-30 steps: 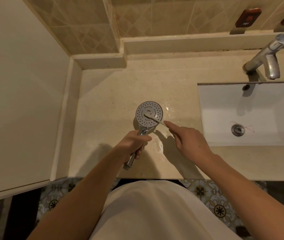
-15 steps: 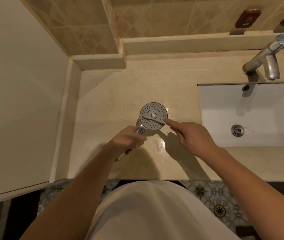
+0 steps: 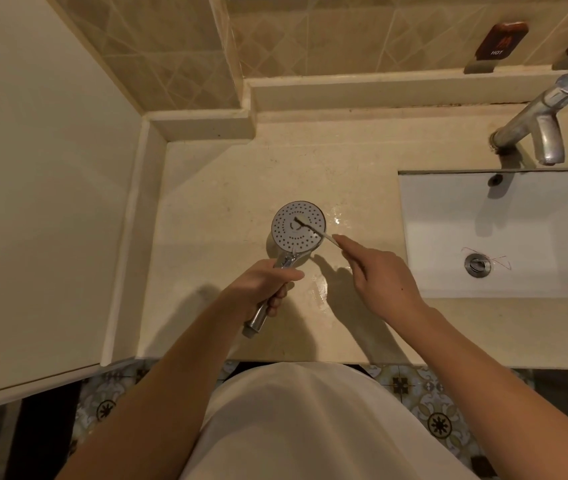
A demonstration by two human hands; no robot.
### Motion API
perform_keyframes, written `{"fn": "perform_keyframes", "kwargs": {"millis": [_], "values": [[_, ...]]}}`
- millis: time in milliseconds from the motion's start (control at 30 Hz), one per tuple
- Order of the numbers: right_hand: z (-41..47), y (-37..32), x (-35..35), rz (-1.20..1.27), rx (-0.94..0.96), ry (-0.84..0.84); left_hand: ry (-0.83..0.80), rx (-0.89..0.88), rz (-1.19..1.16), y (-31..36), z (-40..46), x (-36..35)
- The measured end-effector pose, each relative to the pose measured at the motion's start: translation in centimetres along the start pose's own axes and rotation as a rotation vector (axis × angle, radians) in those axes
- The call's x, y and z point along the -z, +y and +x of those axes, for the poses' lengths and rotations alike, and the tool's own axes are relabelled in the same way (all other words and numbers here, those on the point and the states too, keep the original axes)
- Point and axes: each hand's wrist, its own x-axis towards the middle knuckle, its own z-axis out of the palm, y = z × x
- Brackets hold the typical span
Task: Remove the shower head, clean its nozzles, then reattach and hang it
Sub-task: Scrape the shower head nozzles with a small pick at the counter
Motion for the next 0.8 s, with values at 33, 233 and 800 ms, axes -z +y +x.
{"fn": "perform_keyframes", "kwargs": {"millis": [33, 233, 800], "values": [[-0.2, -0.2, -0.1, 0.013, 0.018, -0.03, -0.001, 0.006, -0.019, 0.1, 0.1, 0.1], [-0.9, 0.0, -0.7, 0.059, 0.048, -0.05, 0.015, 0.017, -0.068, 0.0, 0.1, 0.7], [0.5, -0.5, -0.2, -0.001, 0.007, 0.076, 0.026, 0.008, -0.179, 0.5, 0.0, 0.8]]}}
